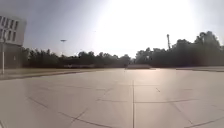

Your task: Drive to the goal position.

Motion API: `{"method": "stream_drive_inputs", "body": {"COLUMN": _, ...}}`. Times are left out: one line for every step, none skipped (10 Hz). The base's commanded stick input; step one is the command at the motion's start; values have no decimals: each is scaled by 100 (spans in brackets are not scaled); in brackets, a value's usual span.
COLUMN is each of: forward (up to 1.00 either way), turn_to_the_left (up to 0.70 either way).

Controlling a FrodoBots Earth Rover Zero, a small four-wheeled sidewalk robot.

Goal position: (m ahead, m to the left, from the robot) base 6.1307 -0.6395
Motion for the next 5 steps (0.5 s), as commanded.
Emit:
{"method": "stream_drive_inputs", "body": {"forward": 10, "turn_to_the_left": 0}}
{"method": "stream_drive_inputs", "body": {"forward": 10, "turn_to_the_left": 0}}
{"method": "stream_drive_inputs", "body": {"forward": 10, "turn_to_the_left": 0}}
{"method": "stream_drive_inputs", "body": {"forward": 10, "turn_to_the_left": 0}}
{"method": "stream_drive_inputs", "body": {"forward": 10, "turn_to_the_left": 0}}
